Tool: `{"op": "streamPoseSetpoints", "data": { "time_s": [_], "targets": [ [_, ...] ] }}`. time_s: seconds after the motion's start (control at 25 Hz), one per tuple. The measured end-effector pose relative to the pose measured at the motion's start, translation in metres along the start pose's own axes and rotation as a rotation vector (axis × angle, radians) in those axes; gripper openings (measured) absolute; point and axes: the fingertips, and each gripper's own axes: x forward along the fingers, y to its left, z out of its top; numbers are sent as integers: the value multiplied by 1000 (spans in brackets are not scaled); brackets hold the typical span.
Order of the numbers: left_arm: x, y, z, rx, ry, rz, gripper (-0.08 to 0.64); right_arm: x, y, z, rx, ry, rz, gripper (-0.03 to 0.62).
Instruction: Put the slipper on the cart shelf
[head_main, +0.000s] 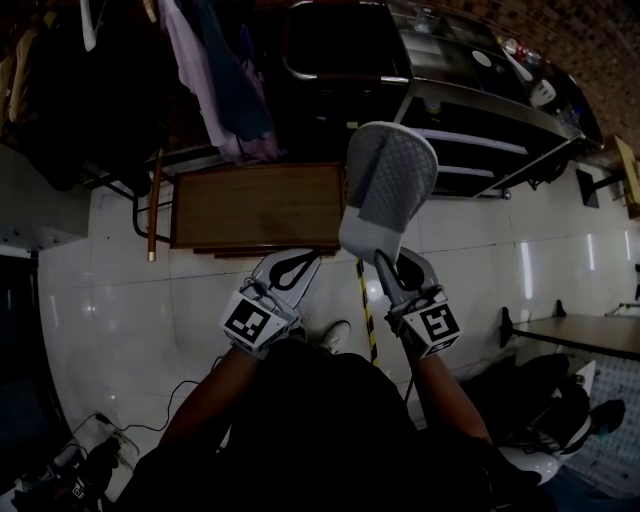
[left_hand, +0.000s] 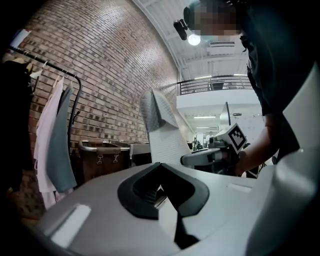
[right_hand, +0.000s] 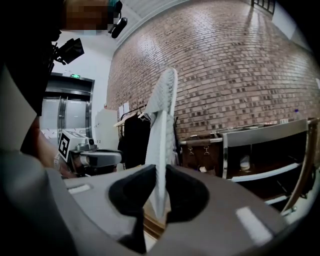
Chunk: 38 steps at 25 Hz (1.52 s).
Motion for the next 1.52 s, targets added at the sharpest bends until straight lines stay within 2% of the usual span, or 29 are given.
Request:
{"op": "streamPoseSetpoints", "data": {
  "time_s": [0.4,0.56,1.04,1.2,1.36,1.52],
  "targets": [
    [-3,3,16,77,-2,-17,3,6,11,19,-19,-47,-8,60],
    [-7,8,20,45,-51,-26,5,9,17,19,-21,-34,-7,60],
    [1,18,21,38,-53,-50,5,20,12,10,-7,-3,-12,60],
    [11,25,17,35,-57,-84,5,28,-4,-10,40,56,-52,60],
    [29,35,10,45,-49,-135,5,31,-32,-40,111,127,-124,60],
    [52,39,7,52,-50,-194,5,24,-58,-58,149,157,-196,60]
  ]
}}
